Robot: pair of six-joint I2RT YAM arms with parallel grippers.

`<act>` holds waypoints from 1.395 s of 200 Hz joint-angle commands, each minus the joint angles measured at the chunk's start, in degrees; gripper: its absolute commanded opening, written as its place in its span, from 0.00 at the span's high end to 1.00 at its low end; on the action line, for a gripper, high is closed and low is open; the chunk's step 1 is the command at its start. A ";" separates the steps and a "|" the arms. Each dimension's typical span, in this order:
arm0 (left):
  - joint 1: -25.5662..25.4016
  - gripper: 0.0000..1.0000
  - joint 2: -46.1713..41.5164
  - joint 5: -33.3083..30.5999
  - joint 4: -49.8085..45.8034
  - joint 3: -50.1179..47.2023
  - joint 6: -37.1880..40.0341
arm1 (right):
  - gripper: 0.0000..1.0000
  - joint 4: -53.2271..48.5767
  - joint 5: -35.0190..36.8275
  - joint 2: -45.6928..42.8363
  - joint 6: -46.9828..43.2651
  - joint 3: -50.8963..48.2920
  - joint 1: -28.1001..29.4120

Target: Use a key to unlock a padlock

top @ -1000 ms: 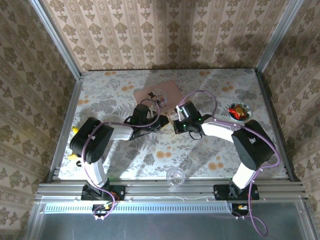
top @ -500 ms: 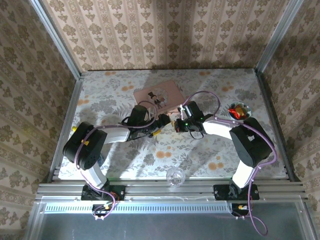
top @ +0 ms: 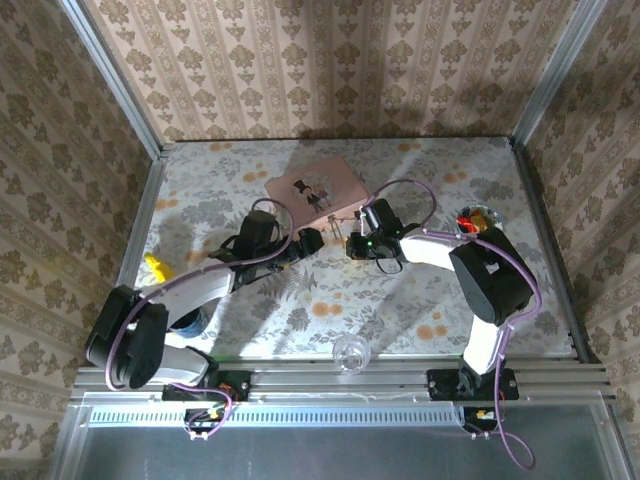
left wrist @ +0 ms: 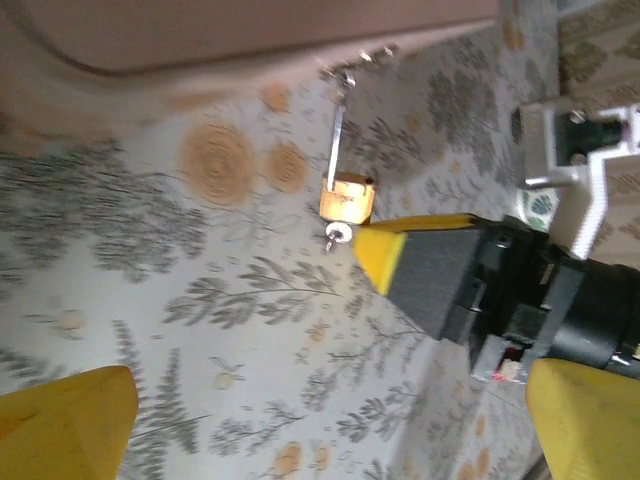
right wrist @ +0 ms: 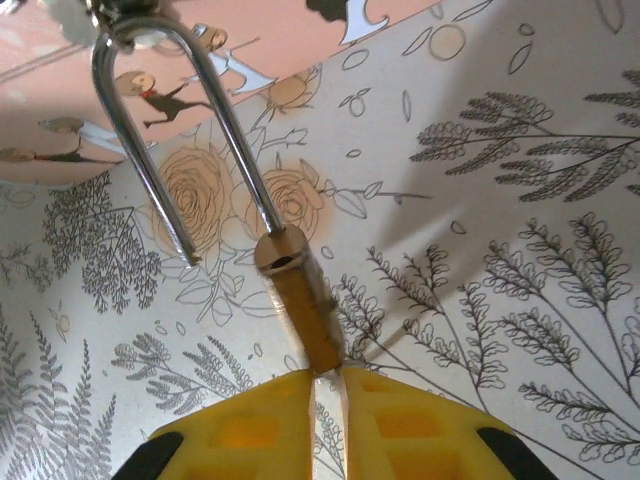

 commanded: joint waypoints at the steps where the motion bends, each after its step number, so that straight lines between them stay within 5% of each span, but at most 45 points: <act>1: 2.77 0.00 -3.97 -4.19 -5.48 -2.02 3.72 | 0.81 -0.26 2.09 0.08 1.33 1.09 -0.41; 101: 20.34 0.00 -22.94 -8.78 -12.69 -5.57 7.54 | 0.59 -4.82 8.77 -14.66 1.12 -3.67 -0.68; 161: 29.27 0.00 -23.49 -2.76 -10.18 -5.92 6.05 | 0.48 -7.93 10.49 -23.17 -0.68 -3.10 -0.67; 212: 34.53 0.00 -22.87 4.39 0.12 -11.02 -0.31 | 0.51 -11.94 6.85 -16.31 -4.26 2.52 -0.94; 279: 32.49 0.00 -25.41 0.51 -8.11 -8.12 6.12 | 0.56 -14.28 5.66 -1.74 -9.30 10.53 -1.03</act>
